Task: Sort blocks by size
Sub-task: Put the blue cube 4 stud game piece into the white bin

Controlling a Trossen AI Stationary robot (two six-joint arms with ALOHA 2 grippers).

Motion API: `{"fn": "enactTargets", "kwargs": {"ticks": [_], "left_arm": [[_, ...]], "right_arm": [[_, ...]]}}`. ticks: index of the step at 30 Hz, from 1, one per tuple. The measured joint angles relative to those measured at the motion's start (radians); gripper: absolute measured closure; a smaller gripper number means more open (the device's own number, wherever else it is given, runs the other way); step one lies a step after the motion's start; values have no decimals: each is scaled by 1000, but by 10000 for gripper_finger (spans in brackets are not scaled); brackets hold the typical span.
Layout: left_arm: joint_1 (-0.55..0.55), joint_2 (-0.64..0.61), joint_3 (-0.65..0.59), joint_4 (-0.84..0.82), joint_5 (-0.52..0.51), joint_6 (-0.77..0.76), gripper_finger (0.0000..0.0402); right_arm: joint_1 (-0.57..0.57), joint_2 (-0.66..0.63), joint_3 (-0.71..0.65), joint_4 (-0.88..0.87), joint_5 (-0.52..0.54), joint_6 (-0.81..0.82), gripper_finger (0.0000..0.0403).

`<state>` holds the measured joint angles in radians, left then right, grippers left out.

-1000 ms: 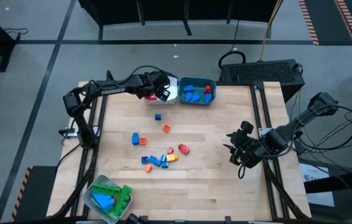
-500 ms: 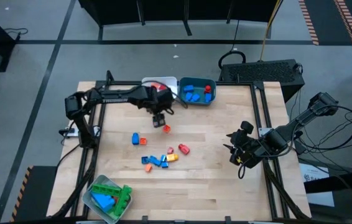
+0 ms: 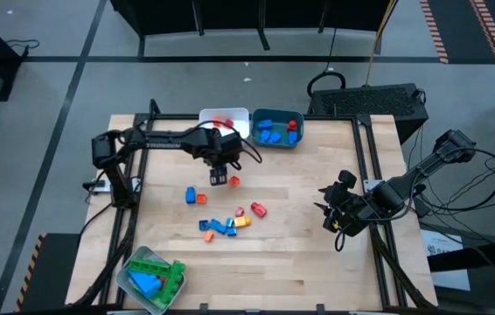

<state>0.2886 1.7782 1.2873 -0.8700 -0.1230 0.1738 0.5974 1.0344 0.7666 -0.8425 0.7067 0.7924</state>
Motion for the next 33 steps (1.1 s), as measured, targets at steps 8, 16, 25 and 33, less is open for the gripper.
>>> {"fn": "enactTargets", "kwargs": {"ticks": [8,16,25,33], "left_arm": [[14,6,-70,114,-8,0,162],[49,26,-72,155,23,8,162],[60,91,-70,161,43,42,162],[59,114,-70,154,45,46,227]], "right_arm": [[0,0,0,0,0,-11,211],[0,0,0,0,0,-11,211],[0,0,0,0,1,-16,211],[0,0,0,1,3,-20,211]]}}
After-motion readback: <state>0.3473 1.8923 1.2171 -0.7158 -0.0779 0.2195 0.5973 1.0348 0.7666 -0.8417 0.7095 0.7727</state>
